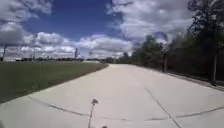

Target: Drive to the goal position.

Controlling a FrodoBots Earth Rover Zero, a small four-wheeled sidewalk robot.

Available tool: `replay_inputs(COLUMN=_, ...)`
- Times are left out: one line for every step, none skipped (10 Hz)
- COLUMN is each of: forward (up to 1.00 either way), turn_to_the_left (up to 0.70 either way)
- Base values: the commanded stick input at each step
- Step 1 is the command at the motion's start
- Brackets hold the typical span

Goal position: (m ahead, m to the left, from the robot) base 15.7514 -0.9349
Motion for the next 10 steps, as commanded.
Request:
replay_inputs(forward=1.0, turn_to_the_left=-0.13)
replay_inputs(forward=1.0, turn_to_the_left=-0.28)
replay_inputs(forward=1.0, turn_to_the_left=-0.4)
replay_inputs(forward=1.0, turn_to_the_left=-0.4)
replay_inputs(forward=1.0, turn_to_the_left=-0.4)
replay_inputs(forward=1.0, turn_to_the_left=-0.4)
replay_inputs(forward=1.0, turn_to_the_left=-0.29)
replay_inputs(forward=1.0, turn_to_the_left=0.0)
replay_inputs(forward=1.0, turn_to_the_left=0.0)
replay_inputs(forward=1.0, turn_to_the_left=0.0)
